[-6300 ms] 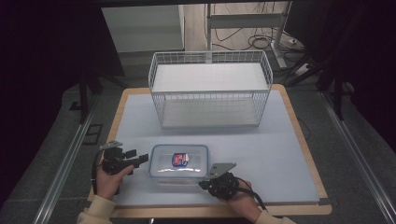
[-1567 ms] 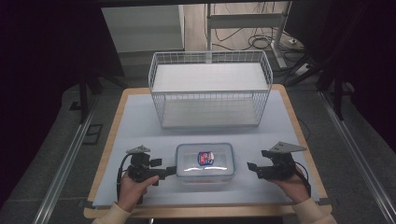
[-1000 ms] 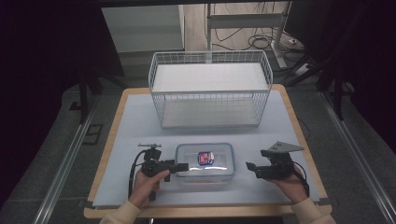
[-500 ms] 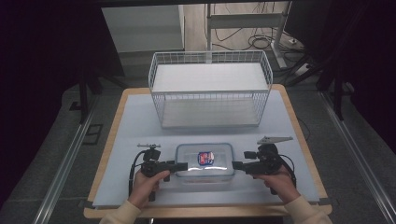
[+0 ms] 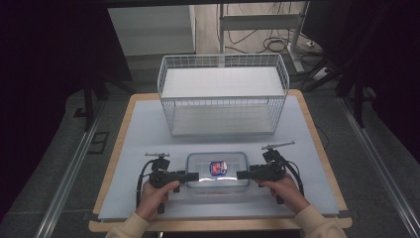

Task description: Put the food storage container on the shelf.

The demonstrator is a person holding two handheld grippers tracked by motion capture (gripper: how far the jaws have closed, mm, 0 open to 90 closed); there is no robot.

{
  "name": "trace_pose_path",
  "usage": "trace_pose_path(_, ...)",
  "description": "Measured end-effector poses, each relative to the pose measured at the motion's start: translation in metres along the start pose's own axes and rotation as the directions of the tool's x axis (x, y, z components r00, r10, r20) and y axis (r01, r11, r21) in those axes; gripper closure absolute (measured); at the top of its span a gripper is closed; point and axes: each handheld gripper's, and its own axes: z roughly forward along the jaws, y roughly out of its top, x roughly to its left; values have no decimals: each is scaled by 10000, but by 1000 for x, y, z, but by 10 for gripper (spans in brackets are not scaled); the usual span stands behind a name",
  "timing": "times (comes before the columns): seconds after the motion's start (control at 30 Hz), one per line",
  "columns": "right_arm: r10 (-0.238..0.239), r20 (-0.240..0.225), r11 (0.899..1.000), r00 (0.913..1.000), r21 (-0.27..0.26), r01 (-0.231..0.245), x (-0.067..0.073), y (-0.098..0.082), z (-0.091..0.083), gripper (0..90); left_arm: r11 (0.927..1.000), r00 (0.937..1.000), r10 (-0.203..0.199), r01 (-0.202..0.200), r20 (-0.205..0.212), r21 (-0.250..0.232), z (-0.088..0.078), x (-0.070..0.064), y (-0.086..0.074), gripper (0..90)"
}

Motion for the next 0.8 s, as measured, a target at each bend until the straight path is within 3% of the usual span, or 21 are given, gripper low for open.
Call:
trace_pose_path(0.1,249,-240,9997,9994,-22,-250,-4,0,0,221,10000,10000,5,-6,-14,-17,0,0,0,284)
trace_pose_path(0.23,511,-415,9982,9978,-302,-524,-7,0,-6,336,10000,10000,64,-64,-45,-60,0,-1,-1,285)
trace_pose_path(0.37,754,-653,9961,9950,-406,-781,-10,-2,-10,387,9993,9993,318,-321,-183,-208,-1,-5,-3,292)
trace_pose_path(0.5,687,-799,9954,9944,-618,-737,-9,-5,-13,429,9982,9986,447,-458,-282,-386,-4,-8,-6,316)
trace_pose_path(0.8,240,-505,9949,9984,-965,-288,1,-11,-19,460,9943,9971,722,-739,-256,-763,-10,-12,-13,379)
